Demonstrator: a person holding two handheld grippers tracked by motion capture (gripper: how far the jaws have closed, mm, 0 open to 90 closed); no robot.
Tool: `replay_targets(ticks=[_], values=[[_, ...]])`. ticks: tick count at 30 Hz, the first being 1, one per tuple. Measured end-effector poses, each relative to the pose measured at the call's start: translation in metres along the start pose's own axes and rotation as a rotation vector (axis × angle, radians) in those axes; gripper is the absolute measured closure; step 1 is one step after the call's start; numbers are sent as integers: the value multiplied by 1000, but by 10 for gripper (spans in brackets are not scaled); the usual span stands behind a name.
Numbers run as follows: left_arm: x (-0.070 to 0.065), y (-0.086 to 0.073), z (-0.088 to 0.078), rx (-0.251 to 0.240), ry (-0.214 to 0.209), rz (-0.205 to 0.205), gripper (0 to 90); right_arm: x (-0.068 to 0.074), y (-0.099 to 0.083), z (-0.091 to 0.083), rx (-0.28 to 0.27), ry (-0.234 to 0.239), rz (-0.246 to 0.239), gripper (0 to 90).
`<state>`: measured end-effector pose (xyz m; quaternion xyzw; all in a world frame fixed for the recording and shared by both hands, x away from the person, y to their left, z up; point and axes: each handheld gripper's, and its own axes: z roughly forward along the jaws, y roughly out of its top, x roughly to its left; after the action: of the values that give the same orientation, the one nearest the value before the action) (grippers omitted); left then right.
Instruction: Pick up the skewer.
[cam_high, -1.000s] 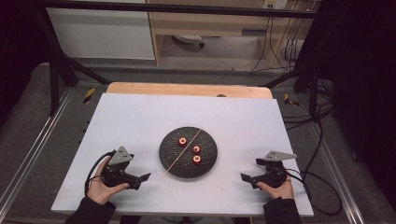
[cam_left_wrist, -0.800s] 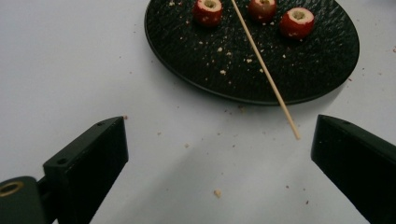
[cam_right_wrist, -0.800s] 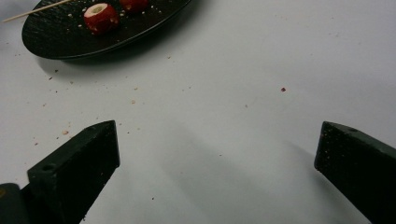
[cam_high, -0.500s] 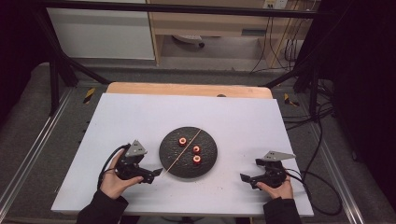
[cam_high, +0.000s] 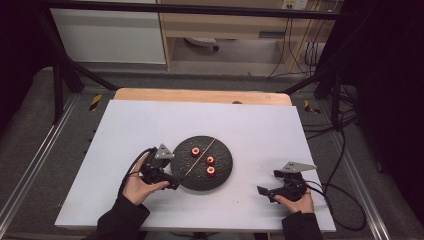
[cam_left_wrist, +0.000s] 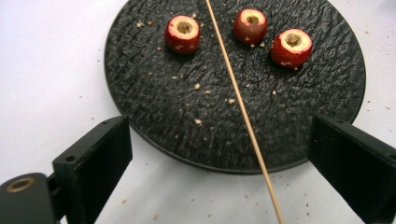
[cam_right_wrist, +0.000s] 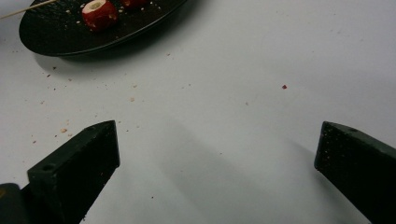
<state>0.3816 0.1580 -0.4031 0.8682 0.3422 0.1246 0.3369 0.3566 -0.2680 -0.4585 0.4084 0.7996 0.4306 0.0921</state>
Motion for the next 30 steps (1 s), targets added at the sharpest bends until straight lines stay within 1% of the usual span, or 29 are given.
replay_targets(ticks=[3, 6, 9, 13, 15, 17, 18, 20, 23, 24, 25, 27, 29, 30], values=[[-1, 3, 6, 15, 2, -6, 74, 0, 0, 0, 2, 1, 1, 6], [-2, 9, 12, 35, 0, -23, 100, 0, 0, 0, 0, 1, -1, 7], [-4, 13, 17, 46, 4, -24, 136, 0, 0, 0, 2, 2, 0, 6], [-6, 16, 22, 64, 4, -28, 157, 0, 0, 0, 0, 2, -1, 6], [-8, 18, 24, 74, 24, -25, 195, 0, 0, 0, 1, 3, 1, 7], [-9, 20, 27, 85, 24, -28, 224, 0, 0, 0, 0, 3, -1, 7], [-10, 20, 28, 90, 27, -31, 224, 0, 0, 0, 0, 3, -1, 7], [-11, 22, 30, 97, 40, -27, 264, 0, 0, 0, 1, 4, 1, 7], [-11, 24, 31, 107, 40, -35, 332, 0, 0, 0, -1, 5, -1, 7], [-11, 24, 32, 112, 42, -35, 332, 0, 0, 0, -1, 5, -1, 7], [-11, 24, 33, 116, 41, -39, 371, 0, 0, 0, 0, 5, 0, 8], [-12, 25, 34, 124, 35, -45, 386, 0, 0, 0, 0, 5, 0, 8], [-13, 26, 36, 138, 34, -50, 428, 0, 0, 0, 2, 8, 2, 8], [-13, 27, 36, 144, 31, -50, 428, 0, 0, 0, 2, 8, 2, 8]])
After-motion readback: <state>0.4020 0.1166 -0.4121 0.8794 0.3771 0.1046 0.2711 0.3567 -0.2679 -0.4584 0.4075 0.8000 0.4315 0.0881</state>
